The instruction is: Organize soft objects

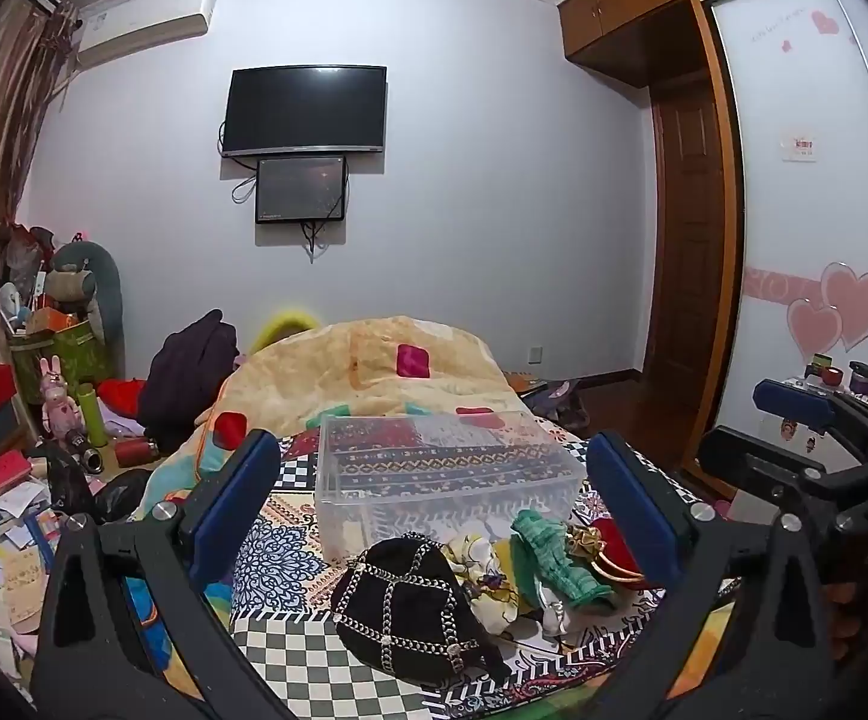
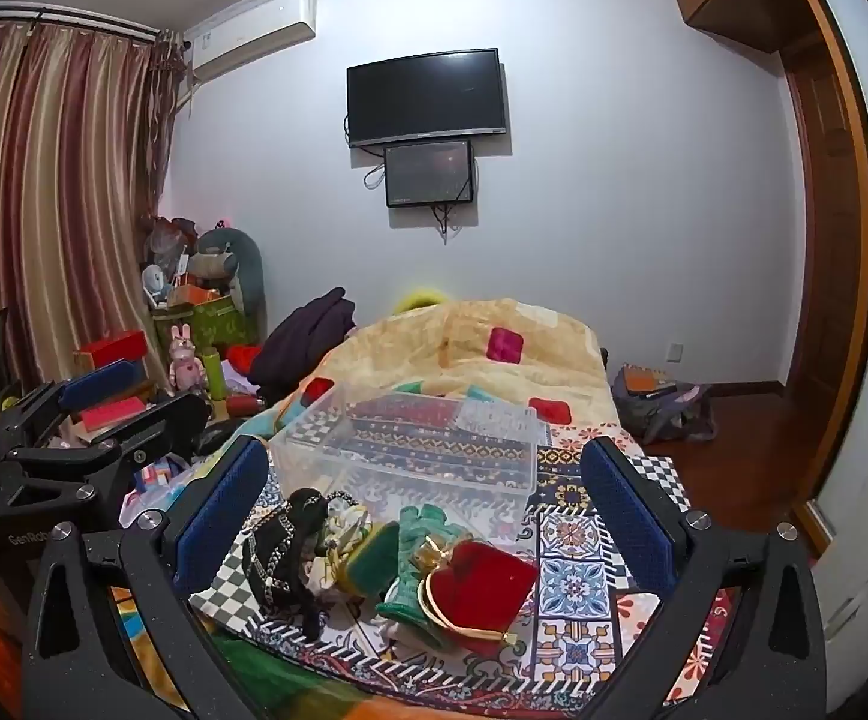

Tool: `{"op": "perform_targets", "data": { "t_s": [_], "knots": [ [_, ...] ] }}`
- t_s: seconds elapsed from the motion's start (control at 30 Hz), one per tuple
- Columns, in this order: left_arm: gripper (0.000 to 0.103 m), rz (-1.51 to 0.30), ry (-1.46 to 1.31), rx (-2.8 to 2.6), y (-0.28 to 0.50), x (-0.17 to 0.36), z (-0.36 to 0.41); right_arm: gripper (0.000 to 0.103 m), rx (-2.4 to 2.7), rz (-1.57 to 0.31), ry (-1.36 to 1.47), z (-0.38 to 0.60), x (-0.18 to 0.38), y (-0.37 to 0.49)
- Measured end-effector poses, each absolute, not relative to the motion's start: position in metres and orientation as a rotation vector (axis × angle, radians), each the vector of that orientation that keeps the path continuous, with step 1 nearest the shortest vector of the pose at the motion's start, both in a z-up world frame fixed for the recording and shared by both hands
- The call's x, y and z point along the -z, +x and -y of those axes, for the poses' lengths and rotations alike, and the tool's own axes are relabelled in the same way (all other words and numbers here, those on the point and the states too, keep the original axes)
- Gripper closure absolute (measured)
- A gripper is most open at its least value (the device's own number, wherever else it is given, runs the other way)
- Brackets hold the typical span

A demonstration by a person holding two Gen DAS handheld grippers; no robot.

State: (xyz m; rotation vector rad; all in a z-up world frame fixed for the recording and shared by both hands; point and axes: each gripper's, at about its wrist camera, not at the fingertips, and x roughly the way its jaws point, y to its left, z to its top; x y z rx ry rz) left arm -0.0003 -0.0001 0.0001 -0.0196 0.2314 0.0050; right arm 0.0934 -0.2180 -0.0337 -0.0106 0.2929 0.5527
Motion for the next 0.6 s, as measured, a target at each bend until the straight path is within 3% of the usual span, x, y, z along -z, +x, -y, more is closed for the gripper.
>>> {"op": "perform_targets", "data": {
  "t_s": [0.6],
  "knots": [
    [0.000, -0.232, -0.020, -0.005, -0.0010, 0.0014, -0.0028, 0.000, -0.554, -0.283, 0.001, 0.2186, 0.0320, 0.0929]
  ]
}}
